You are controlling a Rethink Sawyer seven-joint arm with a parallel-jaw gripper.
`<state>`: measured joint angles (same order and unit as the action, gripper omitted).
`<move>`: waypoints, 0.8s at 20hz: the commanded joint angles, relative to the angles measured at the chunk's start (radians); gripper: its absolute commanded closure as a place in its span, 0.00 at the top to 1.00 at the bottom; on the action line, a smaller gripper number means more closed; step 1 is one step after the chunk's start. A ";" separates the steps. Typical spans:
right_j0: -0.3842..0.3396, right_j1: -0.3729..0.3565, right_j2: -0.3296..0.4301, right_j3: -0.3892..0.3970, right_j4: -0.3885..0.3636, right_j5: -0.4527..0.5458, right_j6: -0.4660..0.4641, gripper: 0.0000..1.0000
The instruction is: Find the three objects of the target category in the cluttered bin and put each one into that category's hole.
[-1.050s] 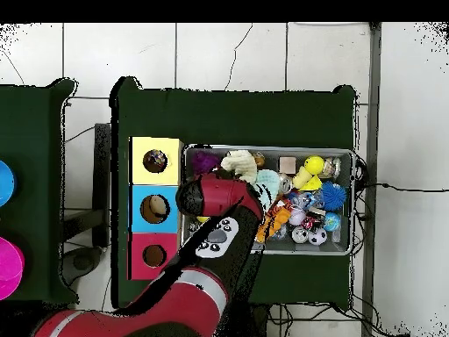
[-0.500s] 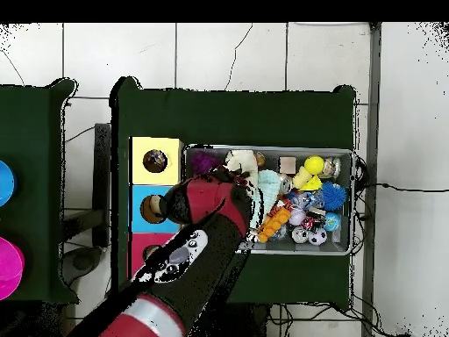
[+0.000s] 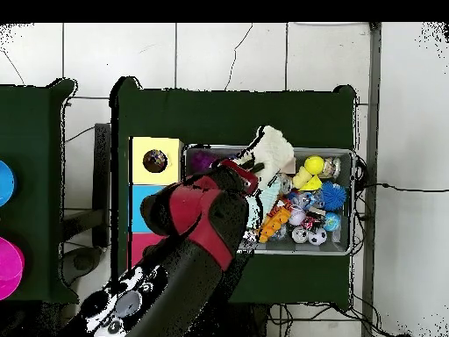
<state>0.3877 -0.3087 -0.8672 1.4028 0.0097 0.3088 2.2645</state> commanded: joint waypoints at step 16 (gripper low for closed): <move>-0.011 -0.033 -0.044 0.084 -0.052 0.102 0.085 0.00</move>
<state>0.3908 -0.3521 -0.9711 1.4066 -0.0125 0.3088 2.2645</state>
